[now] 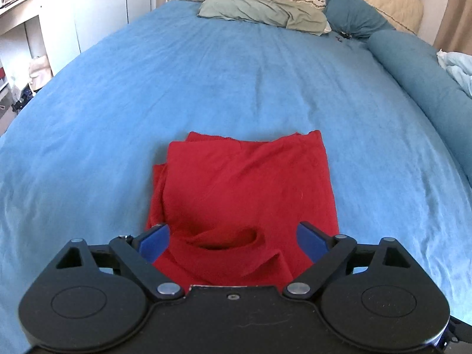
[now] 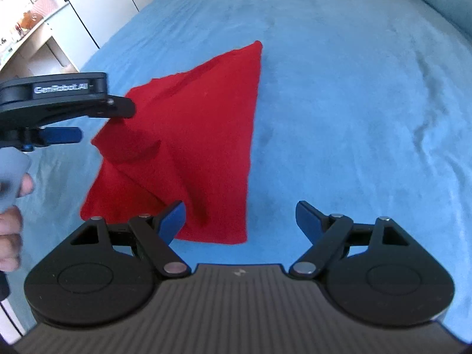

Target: Fold small clothes

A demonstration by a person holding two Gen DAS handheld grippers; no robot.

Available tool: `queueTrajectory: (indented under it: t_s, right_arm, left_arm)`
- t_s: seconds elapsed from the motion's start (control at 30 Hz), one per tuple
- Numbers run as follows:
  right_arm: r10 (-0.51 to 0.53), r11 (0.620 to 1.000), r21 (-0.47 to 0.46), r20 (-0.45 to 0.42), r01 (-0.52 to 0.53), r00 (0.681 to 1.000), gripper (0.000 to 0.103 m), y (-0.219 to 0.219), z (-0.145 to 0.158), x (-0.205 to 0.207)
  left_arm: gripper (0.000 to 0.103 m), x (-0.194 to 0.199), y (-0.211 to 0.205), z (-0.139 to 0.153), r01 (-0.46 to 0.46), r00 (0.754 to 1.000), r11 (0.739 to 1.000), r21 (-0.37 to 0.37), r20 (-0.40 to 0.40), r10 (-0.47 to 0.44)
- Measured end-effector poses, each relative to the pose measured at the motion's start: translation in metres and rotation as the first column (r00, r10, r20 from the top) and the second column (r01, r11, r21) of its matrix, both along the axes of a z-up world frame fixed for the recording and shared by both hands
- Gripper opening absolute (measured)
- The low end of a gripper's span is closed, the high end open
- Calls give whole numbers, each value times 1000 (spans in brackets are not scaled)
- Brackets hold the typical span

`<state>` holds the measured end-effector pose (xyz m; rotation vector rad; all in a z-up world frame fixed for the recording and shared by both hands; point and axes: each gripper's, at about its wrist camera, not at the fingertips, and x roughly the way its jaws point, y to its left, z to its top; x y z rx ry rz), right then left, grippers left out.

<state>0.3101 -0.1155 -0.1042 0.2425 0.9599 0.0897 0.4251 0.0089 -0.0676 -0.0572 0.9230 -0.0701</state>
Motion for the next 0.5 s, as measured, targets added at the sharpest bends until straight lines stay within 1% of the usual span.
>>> queueTrajectory:
  t_s: [0.1, 0.13, 0.2, 0.3, 0.4, 0.5]
  right_arm:
    - [0, 1000, 4, -1, 0, 1000, 97, 2, -2, 0]
    - [-4, 1000, 10, -2, 4, 1000, 97, 1, -2, -1]
    - [-9, 1000, 18, -3, 9, 1000, 97, 0, 0, -2]
    - [-4, 1000, 23, -9, 4, 1000, 97, -2, -2, -3]
    - [9, 1000, 15, -19, -9, 1000, 97, -2, -6, -7]
    - [14, 1000, 13, -32, -13, 999, 97, -1, -11, -10]
  left_arm:
    - [93, 10, -1, -6, -8, 1000, 998, 62, -11, 9]
    - [91, 13, 2, -9, -15, 1000, 997, 81, -23, 17]
    - [89, 13, 12, -12, -28, 998, 994, 110, -46, 33]
    - [89, 3, 35, -16, -10, 997, 986, 168, -80, 23]
    - [89, -11, 58, -31, 35, 989, 972, 232, -149, 0]
    - [90, -23, 79, -58, 71, 973, 955, 287, -233, -3]
